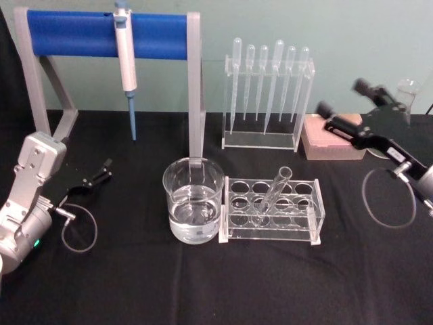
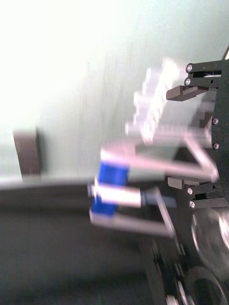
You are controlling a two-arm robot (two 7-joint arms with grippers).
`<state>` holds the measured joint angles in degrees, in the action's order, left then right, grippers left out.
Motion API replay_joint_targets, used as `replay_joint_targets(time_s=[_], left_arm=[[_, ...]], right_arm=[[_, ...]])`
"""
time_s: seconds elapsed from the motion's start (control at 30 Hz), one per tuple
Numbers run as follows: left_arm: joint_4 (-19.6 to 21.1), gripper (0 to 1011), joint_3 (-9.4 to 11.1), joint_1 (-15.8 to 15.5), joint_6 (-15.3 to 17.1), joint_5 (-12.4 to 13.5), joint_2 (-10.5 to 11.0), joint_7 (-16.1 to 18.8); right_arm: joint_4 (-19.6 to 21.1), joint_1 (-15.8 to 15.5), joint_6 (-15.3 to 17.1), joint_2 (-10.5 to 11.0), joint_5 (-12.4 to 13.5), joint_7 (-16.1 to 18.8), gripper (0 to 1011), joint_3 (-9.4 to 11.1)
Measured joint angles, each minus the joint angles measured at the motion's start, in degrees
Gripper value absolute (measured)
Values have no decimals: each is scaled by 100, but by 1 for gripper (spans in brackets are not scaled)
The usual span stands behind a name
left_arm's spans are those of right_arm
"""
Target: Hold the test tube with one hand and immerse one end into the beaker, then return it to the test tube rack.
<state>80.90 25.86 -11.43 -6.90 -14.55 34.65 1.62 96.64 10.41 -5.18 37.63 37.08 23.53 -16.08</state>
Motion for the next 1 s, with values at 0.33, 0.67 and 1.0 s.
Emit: replay_joint_targets(time_s=[0.33,0.67,1.0], left_arm=[[0,1000,0,0,0,0,-1,0],[0,1000,0,0,0,0,0,0],[0,1000,0,0,0,0,0,0]], right_arm=[[-458,-560,-426,-726,-1013,-1962,1002,476],[-961,-643,-595,-1115,-1506,-2543,1002,623],[-1074,-637,-618,-1182,-1515,-2488,1003,652]])
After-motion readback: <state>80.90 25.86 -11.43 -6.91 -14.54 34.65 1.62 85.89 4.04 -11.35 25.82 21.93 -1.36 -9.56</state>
